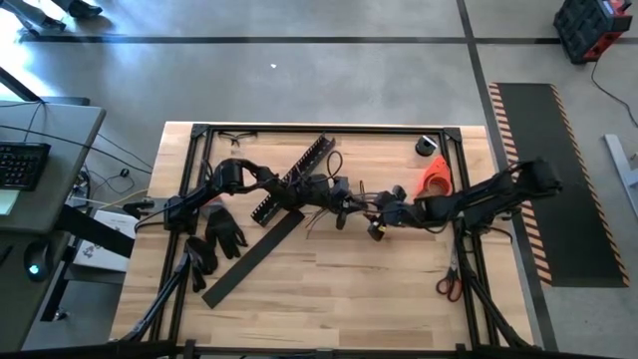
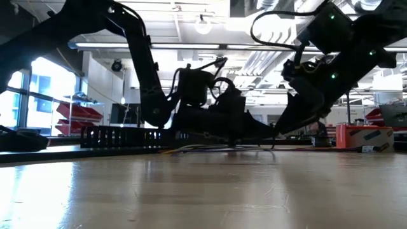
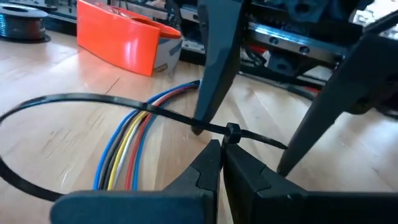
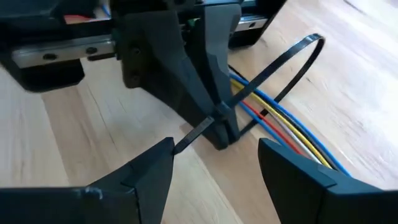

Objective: Ziptie cables
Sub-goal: Wrap the cables together using the black zip tie

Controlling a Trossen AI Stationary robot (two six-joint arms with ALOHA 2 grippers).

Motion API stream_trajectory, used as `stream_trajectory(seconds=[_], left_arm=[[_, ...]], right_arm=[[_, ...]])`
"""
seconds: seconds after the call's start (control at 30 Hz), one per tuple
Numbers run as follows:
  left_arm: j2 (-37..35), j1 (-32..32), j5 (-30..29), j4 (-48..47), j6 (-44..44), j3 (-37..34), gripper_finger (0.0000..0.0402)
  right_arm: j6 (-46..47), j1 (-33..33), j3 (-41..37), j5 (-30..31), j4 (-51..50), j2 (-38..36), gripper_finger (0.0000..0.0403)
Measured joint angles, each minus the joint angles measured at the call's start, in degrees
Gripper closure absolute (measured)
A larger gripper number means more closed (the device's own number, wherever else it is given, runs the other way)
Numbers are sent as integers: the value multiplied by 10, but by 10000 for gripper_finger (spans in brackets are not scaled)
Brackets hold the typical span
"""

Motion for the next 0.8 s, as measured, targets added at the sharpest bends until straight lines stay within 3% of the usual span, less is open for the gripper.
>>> stream_trajectory(seconds=[0.23,0.53,0.8], left_arm=[[0,-2,-28,-4,9,0,402],[0,-2,-30,-4,8,0,402],[0,-2,-30,-4,8,0,402]], right_arm=[[4,8,0,53,1,1,219],[-36,3,0,65,16,1,288],[-32,-5,0,65,12,1,383]])
